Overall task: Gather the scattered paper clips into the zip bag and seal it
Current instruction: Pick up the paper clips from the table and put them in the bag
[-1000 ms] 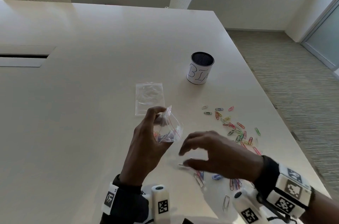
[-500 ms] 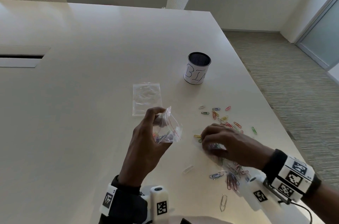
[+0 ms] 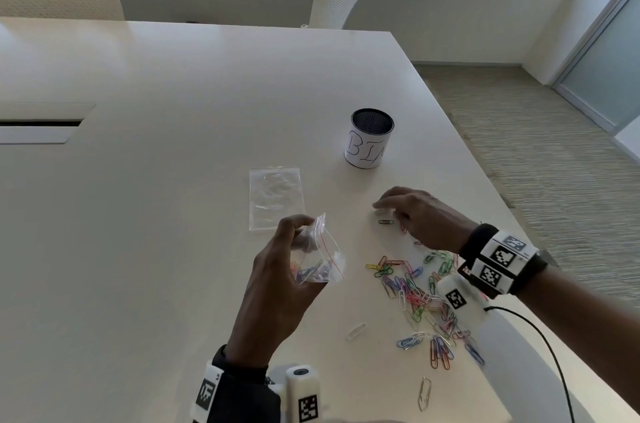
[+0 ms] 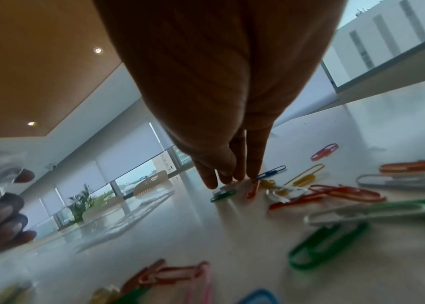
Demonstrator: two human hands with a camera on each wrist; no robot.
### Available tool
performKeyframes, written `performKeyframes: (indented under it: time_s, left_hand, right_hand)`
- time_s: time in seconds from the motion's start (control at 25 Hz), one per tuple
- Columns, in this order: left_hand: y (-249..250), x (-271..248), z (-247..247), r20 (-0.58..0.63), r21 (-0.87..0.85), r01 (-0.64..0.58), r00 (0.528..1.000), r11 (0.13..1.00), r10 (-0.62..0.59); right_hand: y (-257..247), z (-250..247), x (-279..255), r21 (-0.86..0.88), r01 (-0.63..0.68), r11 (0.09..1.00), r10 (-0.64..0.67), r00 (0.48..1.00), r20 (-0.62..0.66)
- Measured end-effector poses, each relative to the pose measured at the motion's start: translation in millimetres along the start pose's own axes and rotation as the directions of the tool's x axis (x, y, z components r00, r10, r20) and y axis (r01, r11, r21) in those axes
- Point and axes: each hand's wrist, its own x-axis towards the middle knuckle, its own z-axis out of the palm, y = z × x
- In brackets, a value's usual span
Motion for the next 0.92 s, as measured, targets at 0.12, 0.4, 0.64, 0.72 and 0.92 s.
performKeyframes:
  time_s: [0.12,0.4,0.64,0.72,0.92]
  left_hand:
    - [0.6,-0.2,-0.5,-0.008,0.003,-0.011,1.0,1.0,0.011]
    - [-1.4,1.9,1.0,-0.009,-0.008,-0.008,1.0,1.0,0.008]
    - [-1.0,2.0,1.1,0.003,-0.002,-0.012,1.0,1.0,0.012]
    - [-1.4,2.3,0.7,0.003,0.004,-0.012,1.0,1.0,0.012]
    - [-1.1,1.9,0.5,0.008,0.007,-0.014,1.0,1.0,0.014]
  right_hand:
    - [-0.2,-4.6,-5.1,-0.004,0.036,0.999,-0.036,0.998,0.048]
    - [37.2,-30.0,-18.0,-0.026,-0.211,0.977,0.204,0.965,-0.164]
    - [10.6,-10.7,-31.7,0.031,-0.191,0.981,0.191,0.982,0.016]
    - [3.1,-12.5,-33.5,0.056,-0.158,0.986,0.156,0.987,0.046]
    - [2.1,-13.4,-31.9,0.003,0.005,1.0,-0.006,0.997,0.079]
